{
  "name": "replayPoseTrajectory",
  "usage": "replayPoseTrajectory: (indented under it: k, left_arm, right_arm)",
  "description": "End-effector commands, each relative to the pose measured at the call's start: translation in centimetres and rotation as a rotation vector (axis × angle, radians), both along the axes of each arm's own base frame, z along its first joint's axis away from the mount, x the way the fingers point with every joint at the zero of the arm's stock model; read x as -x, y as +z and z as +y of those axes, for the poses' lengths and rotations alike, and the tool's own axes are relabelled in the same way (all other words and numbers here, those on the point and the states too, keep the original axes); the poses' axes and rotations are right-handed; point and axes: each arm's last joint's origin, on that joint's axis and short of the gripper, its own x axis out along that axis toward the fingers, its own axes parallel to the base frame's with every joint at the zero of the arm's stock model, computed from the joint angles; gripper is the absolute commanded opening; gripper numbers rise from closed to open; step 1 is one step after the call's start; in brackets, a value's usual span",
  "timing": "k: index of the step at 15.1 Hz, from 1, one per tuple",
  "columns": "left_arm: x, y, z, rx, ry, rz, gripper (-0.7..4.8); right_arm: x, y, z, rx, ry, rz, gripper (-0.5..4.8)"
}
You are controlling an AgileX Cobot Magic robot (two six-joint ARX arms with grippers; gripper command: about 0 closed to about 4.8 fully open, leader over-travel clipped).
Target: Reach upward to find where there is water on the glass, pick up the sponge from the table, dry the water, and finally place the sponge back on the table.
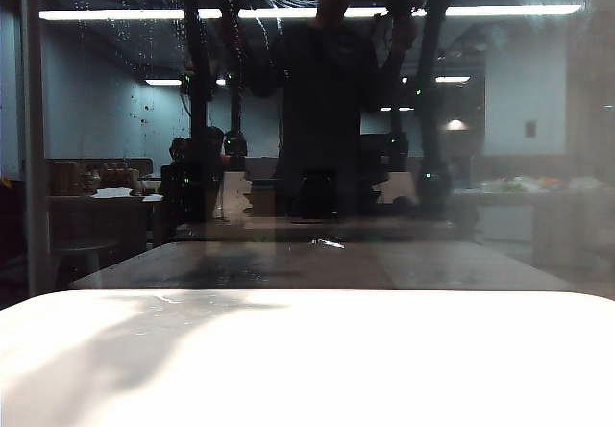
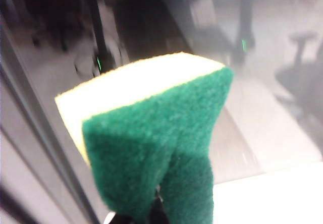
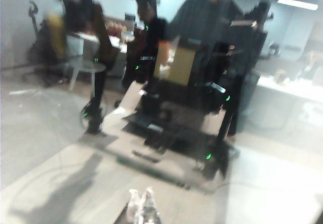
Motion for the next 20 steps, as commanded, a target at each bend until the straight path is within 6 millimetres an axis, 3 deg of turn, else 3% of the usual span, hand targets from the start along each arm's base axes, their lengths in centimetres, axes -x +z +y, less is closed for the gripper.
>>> replayPoseTrajectory:
  k: [1, 3, 7, 10, 12, 20]
  left_arm:
    - [3.2, -2.6, 0.1, -0.02, -0.002, -0.045, -0.06]
    - [5.5, -4.7, 0.2, -0.019, -0.002, -0.068, -0.06]
    - [9.8, -7.8, 0.4, -0.013, 0.0, -0.163, -0.06]
    - [11.3, -10.5, 0.5, 0.022, 0.01, -0.183, -0.06]
    - [12.3, -13.5, 0.5, 0.045, 0.014, -0.179, -0.06]
    - [14.0, -21.4, 0.7, 0.124, 0.043, -0.175, -0.06]
  right_arm:
    - [1.2, 0.2, -0.2, -0.007, -0.073, -0.028, -0.05]
    - [1.5, -0.5, -0.3, -0.008, -0.093, 0.003, -0.05]
    - [2.9, -5.3, -0.6, -0.014, -0.204, 0.051, -0.05]
    - [4.1, -7.9, -0.7, -0.018, -0.204, 0.032, -0.05]
    - [5.5, -10.0, -0.8, -0.034, -0.224, 0.029, -0.05]
    - [7.1, -17.0, -0.9, -0.161, -0.226, 0.034, -0.05]
